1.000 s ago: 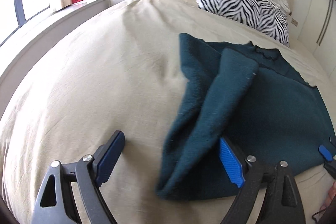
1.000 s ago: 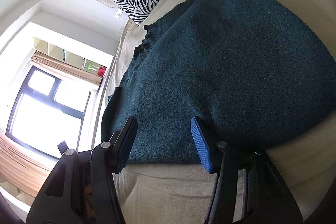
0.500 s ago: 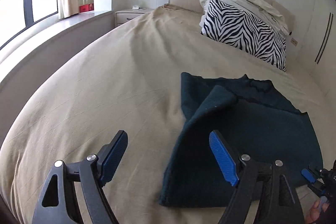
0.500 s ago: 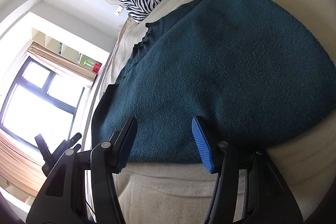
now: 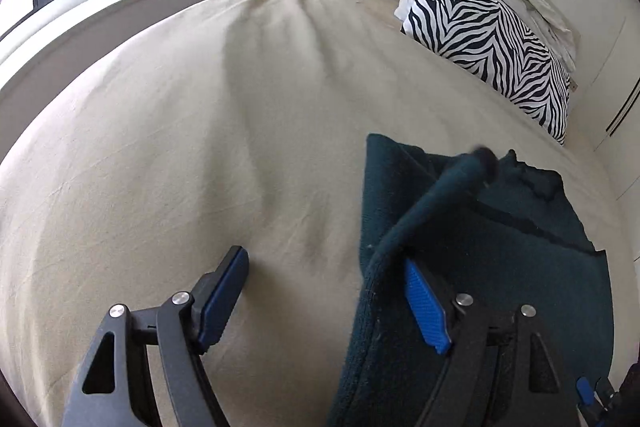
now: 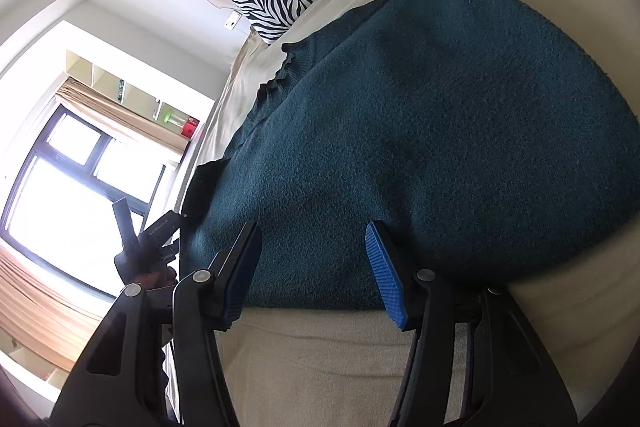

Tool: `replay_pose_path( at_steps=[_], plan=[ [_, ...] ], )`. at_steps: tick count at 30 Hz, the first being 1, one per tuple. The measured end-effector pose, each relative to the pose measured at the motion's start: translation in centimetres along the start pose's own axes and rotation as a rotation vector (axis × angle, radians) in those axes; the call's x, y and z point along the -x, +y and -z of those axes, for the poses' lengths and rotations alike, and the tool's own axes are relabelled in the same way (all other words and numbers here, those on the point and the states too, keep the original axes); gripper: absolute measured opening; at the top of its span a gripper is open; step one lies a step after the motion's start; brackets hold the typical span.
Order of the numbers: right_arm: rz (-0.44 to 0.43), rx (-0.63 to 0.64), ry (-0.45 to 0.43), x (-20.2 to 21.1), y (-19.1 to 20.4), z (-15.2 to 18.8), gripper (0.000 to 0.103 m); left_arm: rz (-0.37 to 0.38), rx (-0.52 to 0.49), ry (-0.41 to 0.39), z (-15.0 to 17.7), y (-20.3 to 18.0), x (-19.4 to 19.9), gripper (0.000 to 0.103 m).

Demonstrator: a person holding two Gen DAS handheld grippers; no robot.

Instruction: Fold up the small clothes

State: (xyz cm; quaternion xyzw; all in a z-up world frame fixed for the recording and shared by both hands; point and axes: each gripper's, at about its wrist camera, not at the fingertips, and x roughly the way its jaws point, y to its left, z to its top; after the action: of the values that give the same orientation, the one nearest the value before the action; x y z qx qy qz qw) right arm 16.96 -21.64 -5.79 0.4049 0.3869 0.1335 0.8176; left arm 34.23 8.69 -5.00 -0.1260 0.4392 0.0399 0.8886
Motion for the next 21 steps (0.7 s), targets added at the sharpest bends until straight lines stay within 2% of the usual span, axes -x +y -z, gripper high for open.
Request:
replay_pose_path(
  at_steps=[1,5,8,10,16,18,19,21],
  plan=[
    [-0.001,0.000,0.000,0.0,0.0,0.0,0.053,-0.040,0.007,-0.021,0.0,0.4,0.5,0.080],
    [0.001,0.005,-0.007,0.0,0.0,0.1,0.053,-0.042,0.149,-0.052,0.3,3.8,2.4,0.080],
    [0.009,0.011,-0.006,-0.1,0.1,0.0,0.053,-0.029,0.135,-0.047,1.2,4.5,3.3,0.080],
    [0.013,0.008,0.000,-0.1,0.3,0.0,0.053,0.008,0.113,-0.064,2.1,4.1,4.5,0.080],
    [0.005,-0.002,0.009,-0.2,1.9,0.0,0.055,0.095,-0.047,-0.129,5.0,0.2,7.9,0.080],
    [0.004,0.030,0.018,-0.4,2.8,0.1,0.055,0.084,-0.141,-0.163,5.8,-1.8,8.6,0.082],
    [0.010,0.049,0.025,-0.6,3.2,0.2,0.055,0.071,-0.187,-0.166,6.1,-2.7,8.6,0.086],
    [0.026,0.050,0.043,-1.0,3.1,0.1,0.055,0.036,-0.238,-0.116,6.5,-3.8,7.3,0.088]
  ],
)
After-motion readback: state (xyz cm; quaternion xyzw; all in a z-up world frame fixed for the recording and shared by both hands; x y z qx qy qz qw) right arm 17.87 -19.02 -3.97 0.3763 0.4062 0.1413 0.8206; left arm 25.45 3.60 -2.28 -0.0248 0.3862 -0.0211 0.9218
